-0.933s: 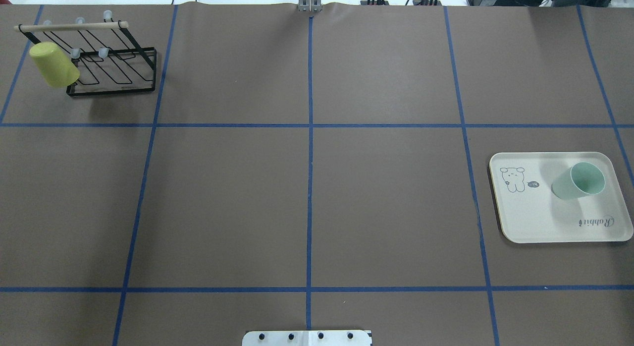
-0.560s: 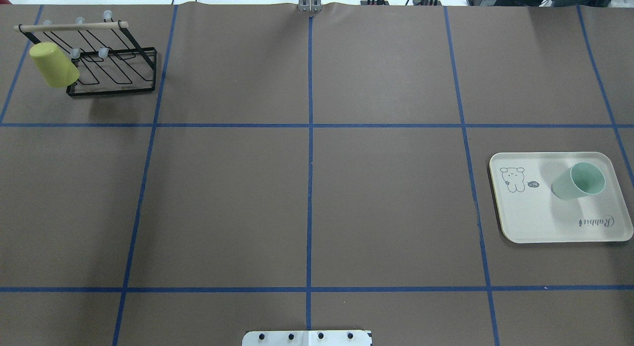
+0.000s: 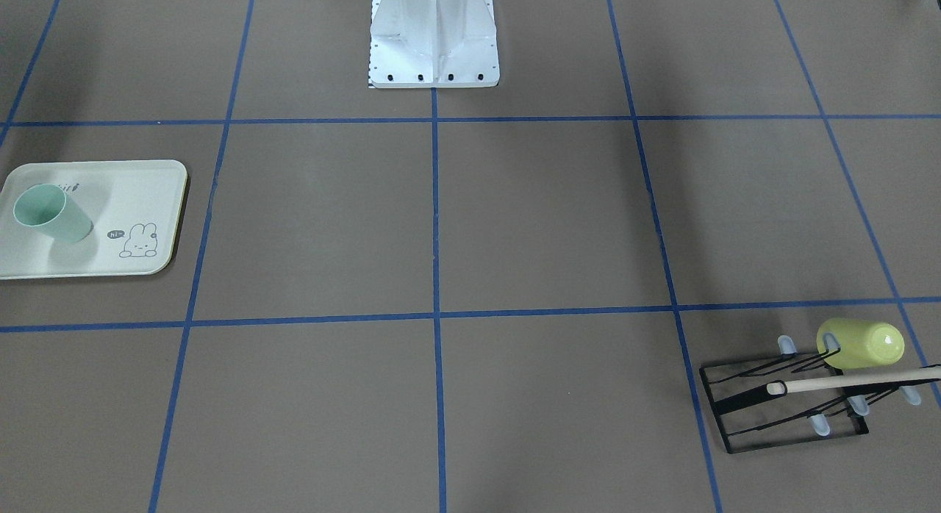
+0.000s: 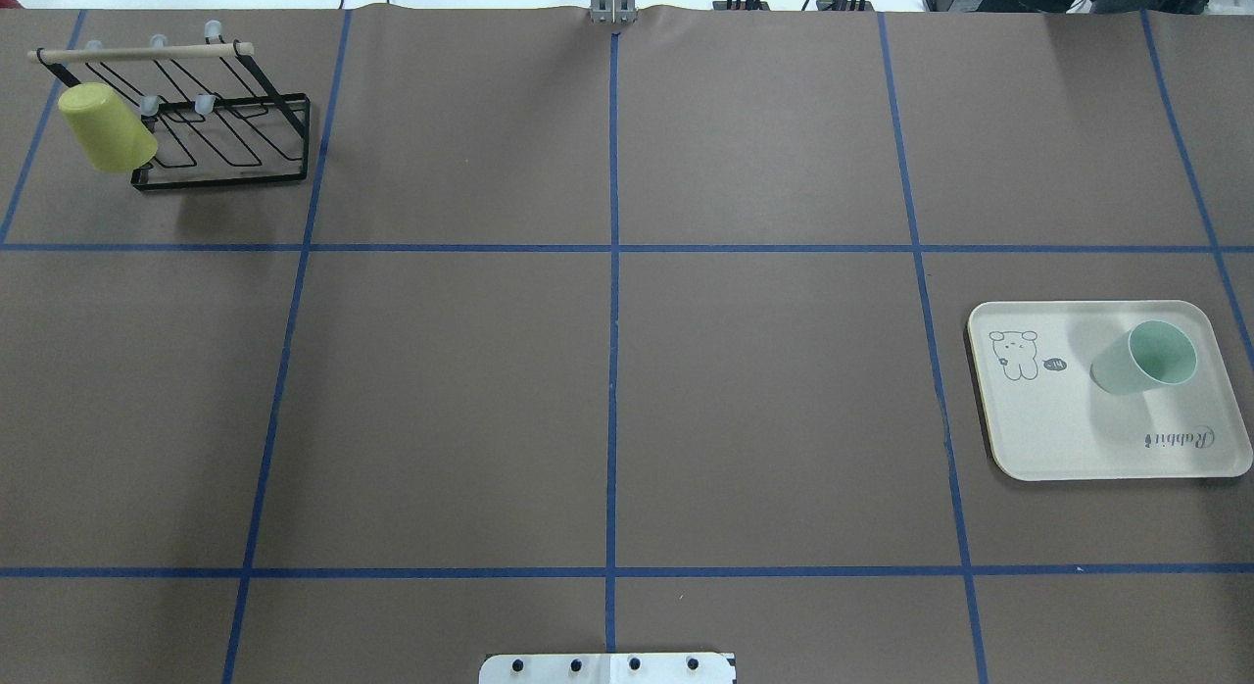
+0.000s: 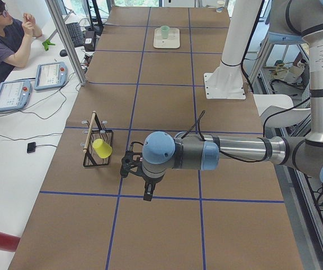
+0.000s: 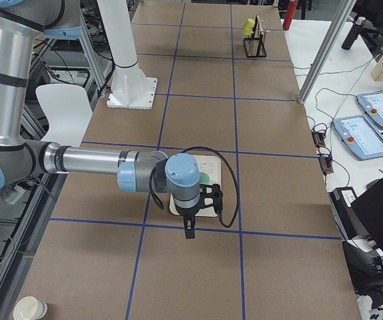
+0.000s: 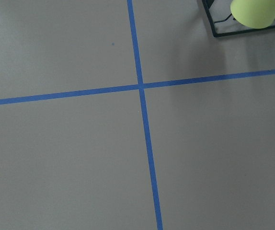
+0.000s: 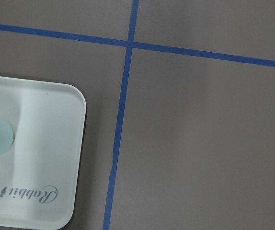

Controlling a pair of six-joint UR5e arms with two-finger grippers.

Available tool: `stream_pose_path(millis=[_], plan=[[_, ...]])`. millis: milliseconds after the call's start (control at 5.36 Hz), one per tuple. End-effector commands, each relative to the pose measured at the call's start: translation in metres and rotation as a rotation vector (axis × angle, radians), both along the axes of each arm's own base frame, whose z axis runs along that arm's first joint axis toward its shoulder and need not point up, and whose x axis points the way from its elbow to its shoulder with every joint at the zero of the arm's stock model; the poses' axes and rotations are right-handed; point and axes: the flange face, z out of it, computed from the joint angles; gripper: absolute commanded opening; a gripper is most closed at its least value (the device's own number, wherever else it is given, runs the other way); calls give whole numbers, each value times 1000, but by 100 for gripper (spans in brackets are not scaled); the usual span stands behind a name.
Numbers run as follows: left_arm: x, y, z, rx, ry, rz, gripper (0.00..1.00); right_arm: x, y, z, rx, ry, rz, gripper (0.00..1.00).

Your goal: Left arm grabs green cup and hands to right arm on tray

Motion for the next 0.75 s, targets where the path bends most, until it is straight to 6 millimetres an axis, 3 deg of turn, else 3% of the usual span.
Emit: stream_pose_path(millis=[0,560], plan=[[0,0,1,-3,0,0,100,-1,0,0,3,-1,-6,100],[0,0,1,-1,0,0,100,-1,0,3,-2,-1,-6,100]])
